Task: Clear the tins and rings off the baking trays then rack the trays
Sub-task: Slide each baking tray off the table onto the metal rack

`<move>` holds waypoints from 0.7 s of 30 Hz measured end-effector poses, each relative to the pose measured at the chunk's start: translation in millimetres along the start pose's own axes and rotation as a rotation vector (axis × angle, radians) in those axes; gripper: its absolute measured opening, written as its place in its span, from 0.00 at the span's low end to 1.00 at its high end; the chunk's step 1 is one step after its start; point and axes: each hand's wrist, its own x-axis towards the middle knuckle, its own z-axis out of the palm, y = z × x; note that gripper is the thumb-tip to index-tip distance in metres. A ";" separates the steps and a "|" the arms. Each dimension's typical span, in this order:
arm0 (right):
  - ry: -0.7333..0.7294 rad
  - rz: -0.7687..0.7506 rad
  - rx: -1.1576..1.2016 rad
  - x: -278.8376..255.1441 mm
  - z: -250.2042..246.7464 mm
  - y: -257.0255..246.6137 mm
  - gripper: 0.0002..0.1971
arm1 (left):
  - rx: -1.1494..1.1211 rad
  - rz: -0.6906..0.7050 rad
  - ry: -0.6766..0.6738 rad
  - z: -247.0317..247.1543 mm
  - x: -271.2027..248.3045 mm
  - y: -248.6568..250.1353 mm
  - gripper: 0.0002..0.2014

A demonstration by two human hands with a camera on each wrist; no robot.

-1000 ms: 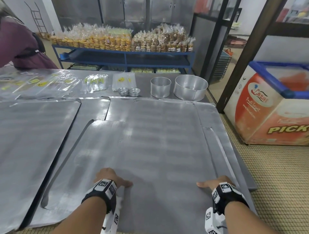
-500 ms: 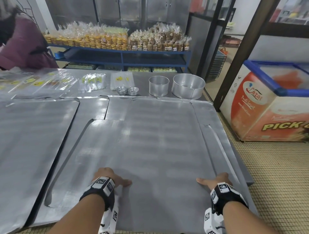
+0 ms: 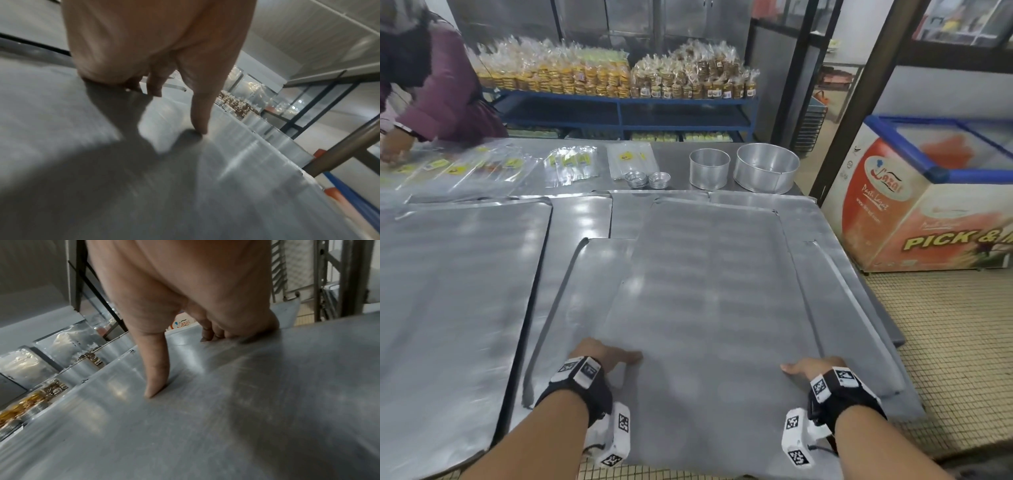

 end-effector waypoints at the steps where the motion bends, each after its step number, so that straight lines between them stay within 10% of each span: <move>1: -0.001 0.011 0.026 -5.0 5.1 2.7 0.36 | -0.033 0.008 0.028 -4.6 2.4 -4.0 0.41; 8: 0.172 -0.053 0.148 -41.1 44.8 19.4 0.60 | -0.024 0.043 0.067 -36.4 8.8 -20.9 0.34; 14: 0.084 -0.017 0.055 -62.1 61.7 28.3 0.45 | 0.251 0.147 0.025 -67.3 22.4 -20.5 0.29; 21: 0.079 -0.003 0.032 -74.9 70.1 32.1 0.43 | -0.028 -0.026 -0.044 -63.8 41.0 -31.3 0.43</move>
